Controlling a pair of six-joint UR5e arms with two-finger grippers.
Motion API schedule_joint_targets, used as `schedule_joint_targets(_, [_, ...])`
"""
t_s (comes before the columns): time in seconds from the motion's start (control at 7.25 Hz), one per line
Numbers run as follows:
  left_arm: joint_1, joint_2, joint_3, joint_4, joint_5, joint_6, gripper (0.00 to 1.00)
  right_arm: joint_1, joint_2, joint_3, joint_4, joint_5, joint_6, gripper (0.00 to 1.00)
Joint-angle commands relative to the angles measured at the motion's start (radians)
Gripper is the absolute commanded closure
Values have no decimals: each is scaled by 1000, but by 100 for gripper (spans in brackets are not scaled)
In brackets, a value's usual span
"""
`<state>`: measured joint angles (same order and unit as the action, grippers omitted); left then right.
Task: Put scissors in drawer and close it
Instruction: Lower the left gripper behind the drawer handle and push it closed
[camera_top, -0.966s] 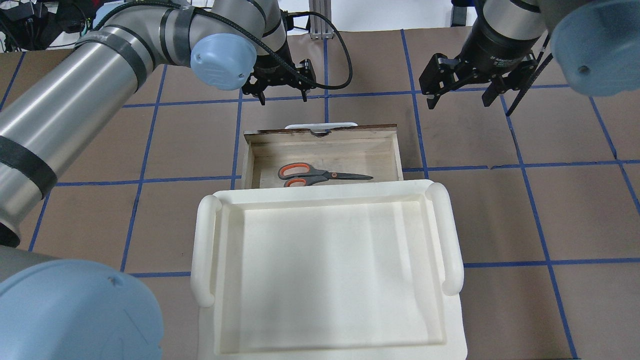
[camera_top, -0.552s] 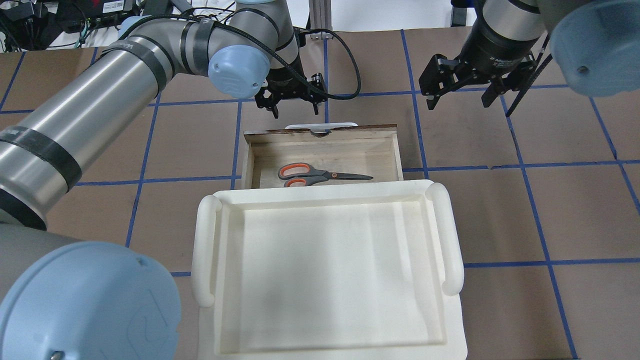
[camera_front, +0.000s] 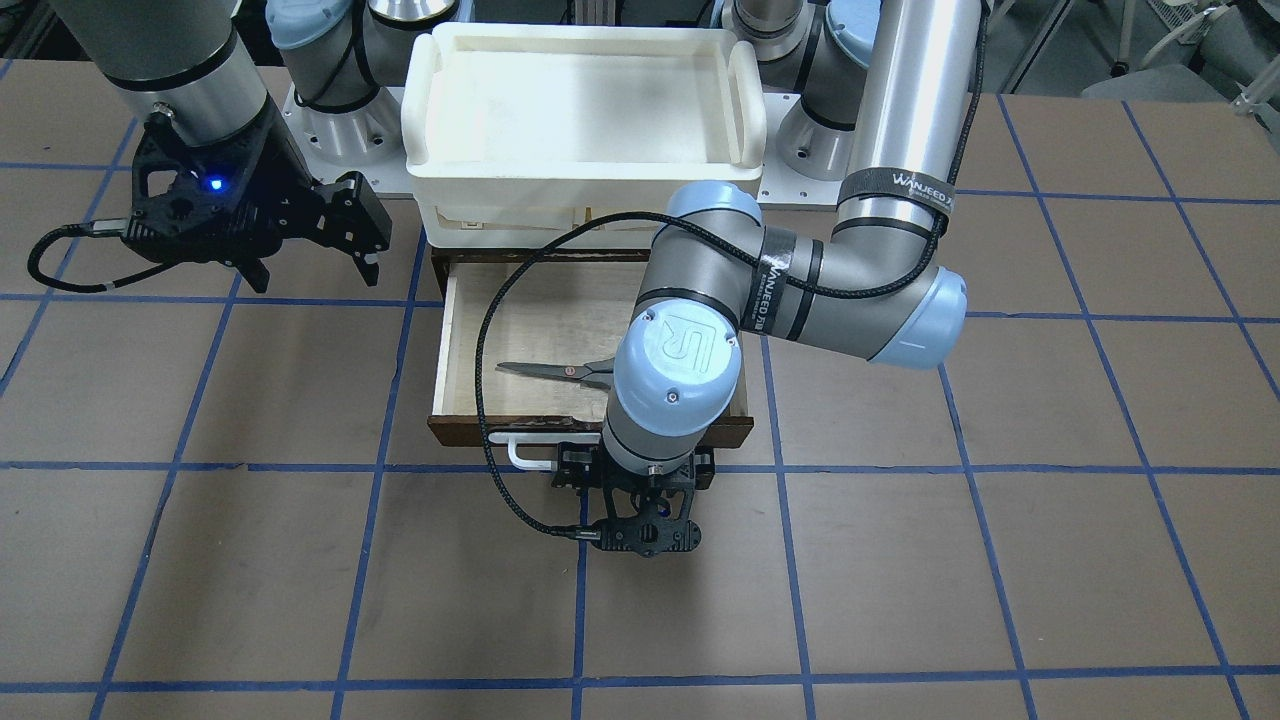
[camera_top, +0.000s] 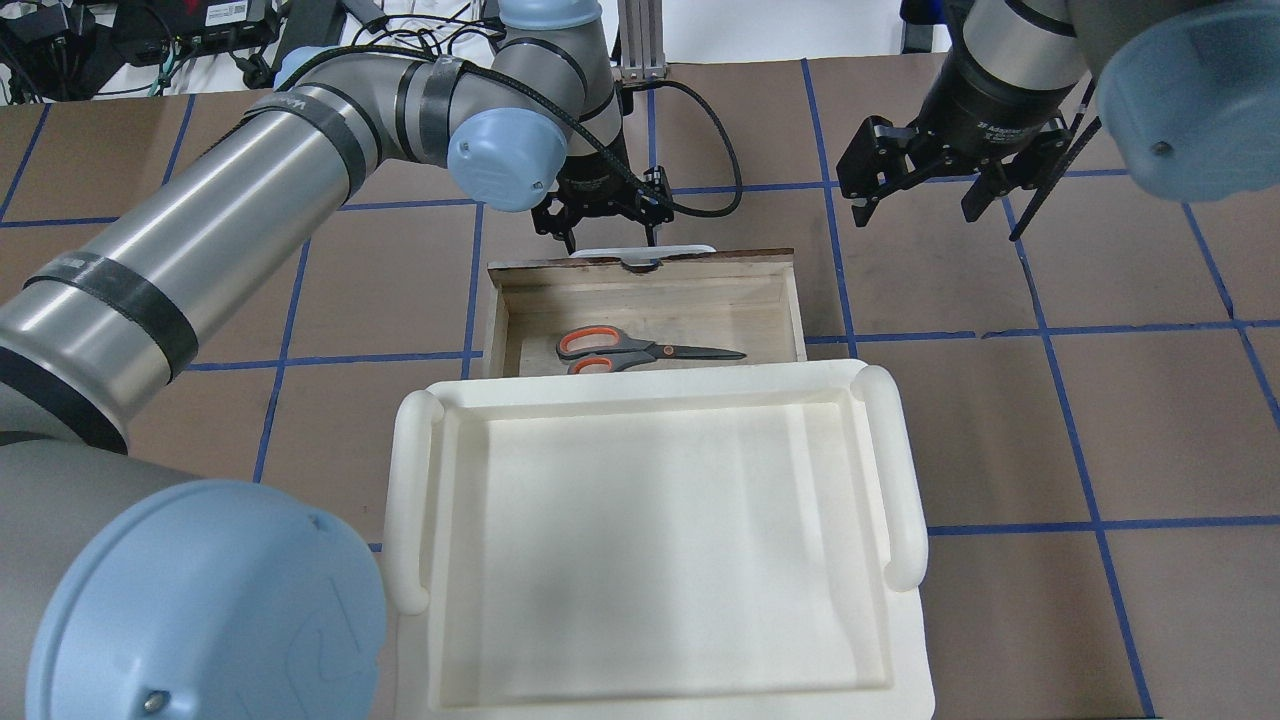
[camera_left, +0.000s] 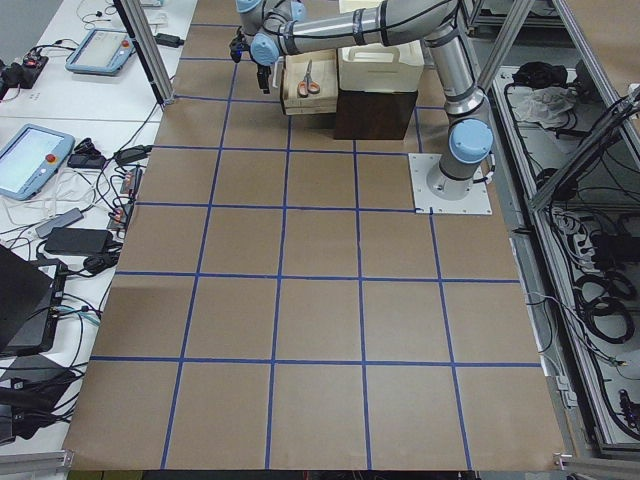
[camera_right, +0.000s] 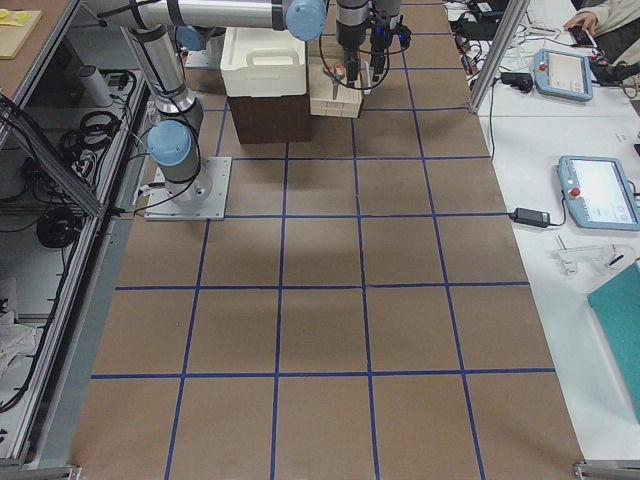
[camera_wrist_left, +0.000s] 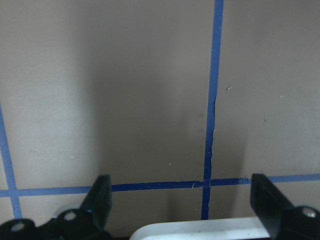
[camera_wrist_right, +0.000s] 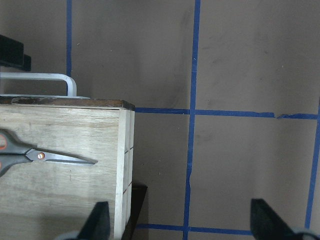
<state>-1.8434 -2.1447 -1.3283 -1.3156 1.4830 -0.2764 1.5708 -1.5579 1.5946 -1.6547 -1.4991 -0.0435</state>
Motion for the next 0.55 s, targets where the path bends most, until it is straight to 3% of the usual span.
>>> schedule_joint_targets(0.0, [-7, 43, -11, -103, -21, 6, 0, 0, -1, 1, -2, 2, 2, 0])
schedule_joint_targets(0.41, [-16, 97, -80, -239, -67, 19, 0, 0, -1, 1, -1, -4, -4, 0])
